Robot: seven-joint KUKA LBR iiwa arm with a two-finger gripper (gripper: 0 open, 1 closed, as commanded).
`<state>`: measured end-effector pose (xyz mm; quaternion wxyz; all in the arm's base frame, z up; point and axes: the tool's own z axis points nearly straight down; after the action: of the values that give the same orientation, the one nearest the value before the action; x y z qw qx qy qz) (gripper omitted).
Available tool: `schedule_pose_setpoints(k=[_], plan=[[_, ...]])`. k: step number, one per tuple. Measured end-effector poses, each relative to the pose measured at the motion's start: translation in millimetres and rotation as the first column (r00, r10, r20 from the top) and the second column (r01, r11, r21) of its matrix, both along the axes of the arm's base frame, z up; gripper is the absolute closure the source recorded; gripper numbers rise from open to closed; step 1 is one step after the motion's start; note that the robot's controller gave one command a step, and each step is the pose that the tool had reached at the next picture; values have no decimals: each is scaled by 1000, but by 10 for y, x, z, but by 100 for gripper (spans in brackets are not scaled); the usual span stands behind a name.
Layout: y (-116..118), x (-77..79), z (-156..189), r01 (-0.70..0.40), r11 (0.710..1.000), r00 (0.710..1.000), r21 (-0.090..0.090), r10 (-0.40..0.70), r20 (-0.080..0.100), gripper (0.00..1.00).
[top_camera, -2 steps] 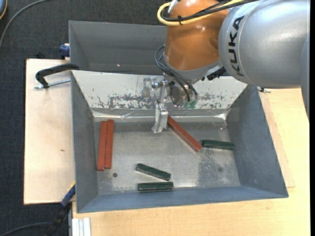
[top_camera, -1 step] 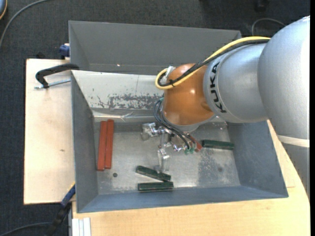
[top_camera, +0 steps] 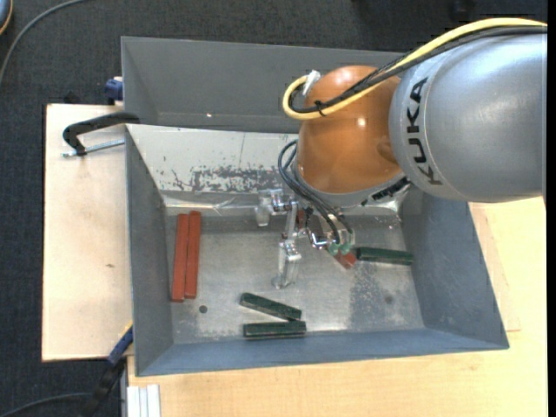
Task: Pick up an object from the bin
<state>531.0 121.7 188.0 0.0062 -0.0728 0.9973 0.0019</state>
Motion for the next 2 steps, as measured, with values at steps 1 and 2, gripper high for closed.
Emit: schedule_pose_setpoints(k=[1,2], plan=[[-194,-398,-1195,-259,966,966,-4,259,-14,0],[210,-322,-1169,-344,939,939,-3,344,-6,0]])
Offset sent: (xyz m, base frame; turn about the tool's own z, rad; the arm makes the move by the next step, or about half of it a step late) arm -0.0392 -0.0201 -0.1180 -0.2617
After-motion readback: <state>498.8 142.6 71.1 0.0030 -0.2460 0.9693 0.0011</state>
